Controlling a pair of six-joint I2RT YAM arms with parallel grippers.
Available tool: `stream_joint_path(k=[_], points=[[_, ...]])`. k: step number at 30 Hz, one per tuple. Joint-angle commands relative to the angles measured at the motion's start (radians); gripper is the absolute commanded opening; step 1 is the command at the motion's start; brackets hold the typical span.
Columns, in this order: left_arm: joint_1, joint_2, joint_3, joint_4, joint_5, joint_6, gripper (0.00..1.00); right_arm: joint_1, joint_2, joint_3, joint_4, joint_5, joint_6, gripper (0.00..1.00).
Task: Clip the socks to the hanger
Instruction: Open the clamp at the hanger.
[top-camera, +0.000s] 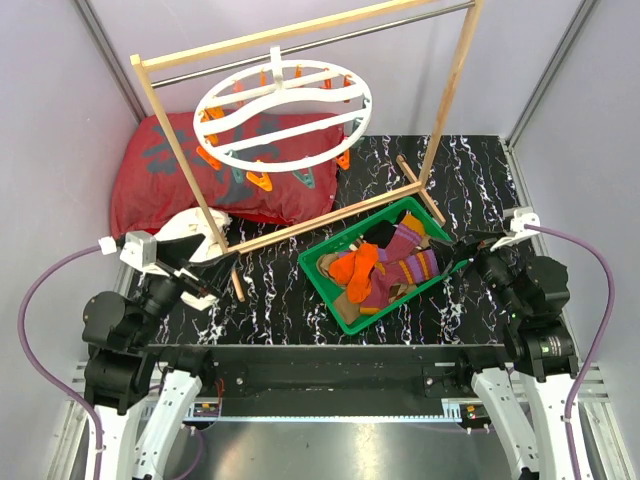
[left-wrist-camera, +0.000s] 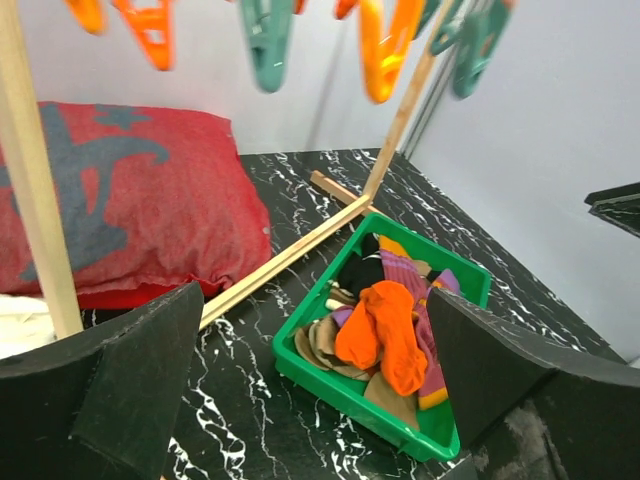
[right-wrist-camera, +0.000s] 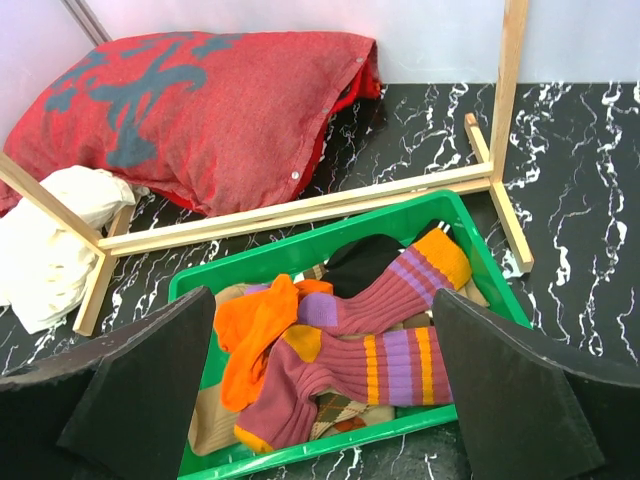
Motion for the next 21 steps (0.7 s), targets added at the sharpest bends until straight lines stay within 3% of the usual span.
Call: stream_joint_path(k=[1,21], points=[[-0.005,0.052,0.046,0.060,0.062,-0.031,0.99,0.015,-0.027,-0.001,0.017,0.036,-0.028,1.00],[-0.021,0.276,0.270,0.143,0.156,-0.281,0.99,0.049,-0.150,-0.084,0.046,0.123,-0.037,1.00]])
